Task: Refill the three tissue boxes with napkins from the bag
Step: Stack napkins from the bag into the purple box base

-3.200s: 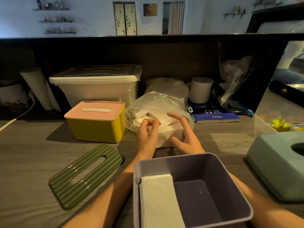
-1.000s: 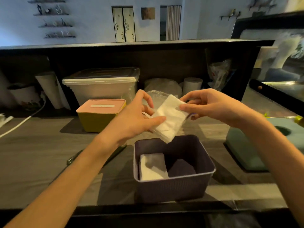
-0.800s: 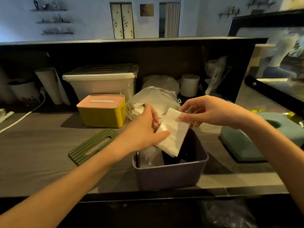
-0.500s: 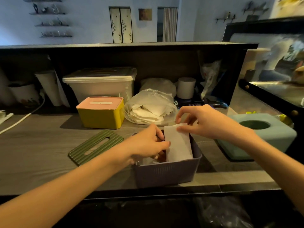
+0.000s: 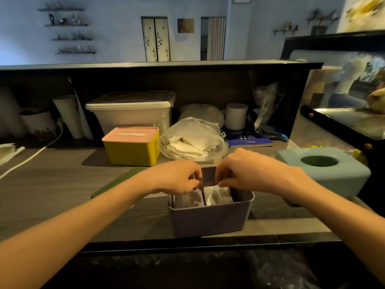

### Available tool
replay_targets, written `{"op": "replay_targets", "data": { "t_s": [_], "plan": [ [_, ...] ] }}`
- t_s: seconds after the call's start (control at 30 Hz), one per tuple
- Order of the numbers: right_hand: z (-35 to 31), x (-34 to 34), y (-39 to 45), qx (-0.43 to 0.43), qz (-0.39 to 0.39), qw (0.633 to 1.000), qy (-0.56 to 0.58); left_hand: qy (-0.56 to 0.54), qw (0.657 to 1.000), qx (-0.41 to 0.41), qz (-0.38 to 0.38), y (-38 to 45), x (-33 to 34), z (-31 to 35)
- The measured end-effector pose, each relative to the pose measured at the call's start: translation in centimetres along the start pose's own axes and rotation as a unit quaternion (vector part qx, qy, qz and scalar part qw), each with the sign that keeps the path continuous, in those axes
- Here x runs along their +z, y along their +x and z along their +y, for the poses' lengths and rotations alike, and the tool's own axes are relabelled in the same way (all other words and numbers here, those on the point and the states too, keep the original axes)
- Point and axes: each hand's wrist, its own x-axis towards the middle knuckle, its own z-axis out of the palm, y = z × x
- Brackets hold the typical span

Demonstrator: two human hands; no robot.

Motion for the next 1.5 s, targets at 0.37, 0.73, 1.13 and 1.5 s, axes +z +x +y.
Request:
{"op": "replay_targets", "data": {
  "t_s": [0.37,0.73,1.13,1.5],
  "plan": [
    [-0.3,0.6,2.1,-0.022,-0.077,0.995,-0.057,0.094,0.994,0.032,-0.042,1.2,-1.2,-1.5],
    [6.1,3.1,10.4,-0.025,0.116,0.954,0.276,-0.250,0.945,-0.056,0.202,7.7,-4.0,-8.8],
    [5.5,9.0,21.1,-0.053,0.081,0.974,0.205,-0.485,0.752,-0.112,0.432,15.9,2.8,-12.5],
    [5.6,9.5,22.1,-0.043,0.087,0.976,0.197,-0.455,0.738,-0.085,0.492,15.5,2.6,-12.8]
  ]
}}
